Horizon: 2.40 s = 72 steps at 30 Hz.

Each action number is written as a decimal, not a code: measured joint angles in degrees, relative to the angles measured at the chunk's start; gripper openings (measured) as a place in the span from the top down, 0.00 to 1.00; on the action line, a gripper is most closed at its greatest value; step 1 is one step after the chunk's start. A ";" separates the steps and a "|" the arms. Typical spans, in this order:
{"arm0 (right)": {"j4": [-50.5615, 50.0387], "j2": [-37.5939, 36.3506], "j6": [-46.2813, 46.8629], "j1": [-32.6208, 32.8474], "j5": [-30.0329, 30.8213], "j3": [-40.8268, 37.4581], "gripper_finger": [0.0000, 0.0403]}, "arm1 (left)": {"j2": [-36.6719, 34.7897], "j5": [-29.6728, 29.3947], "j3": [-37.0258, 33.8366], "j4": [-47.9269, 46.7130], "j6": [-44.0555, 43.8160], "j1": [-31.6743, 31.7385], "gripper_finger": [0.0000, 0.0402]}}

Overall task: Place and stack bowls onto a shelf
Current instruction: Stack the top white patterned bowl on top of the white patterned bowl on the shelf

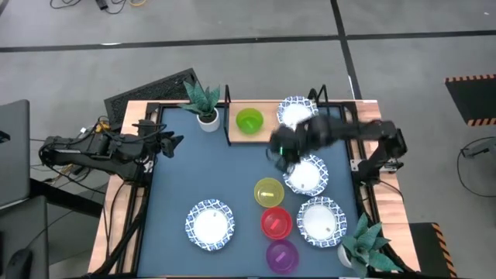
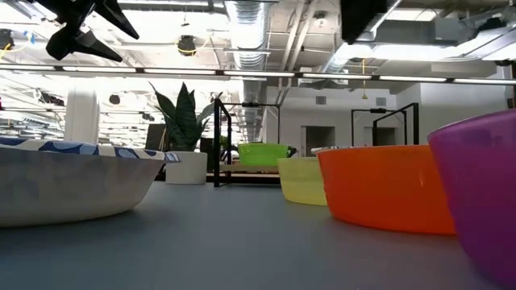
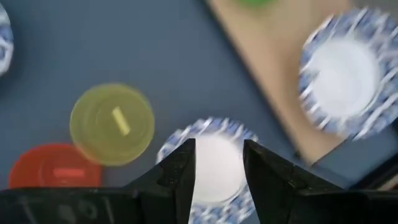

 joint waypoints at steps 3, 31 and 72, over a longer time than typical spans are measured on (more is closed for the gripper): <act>0.20 0.05 8.69 6.12 1.47 -5.50 0.59 | 0.01 0.06 0.00 0.00 0.97 0.00 0.32; 25.94 0.90 20.74 15.20 -4.94 -37.72 0.34 | 0.02 -0.26 0.00 -2.95 3.34 0.00 0.32; 24.00 -2.10 5.31 9.71 -16.91 -29.18 0.94 | 0.02 -1.82 0.00 -2.96 1.33 0.00 0.32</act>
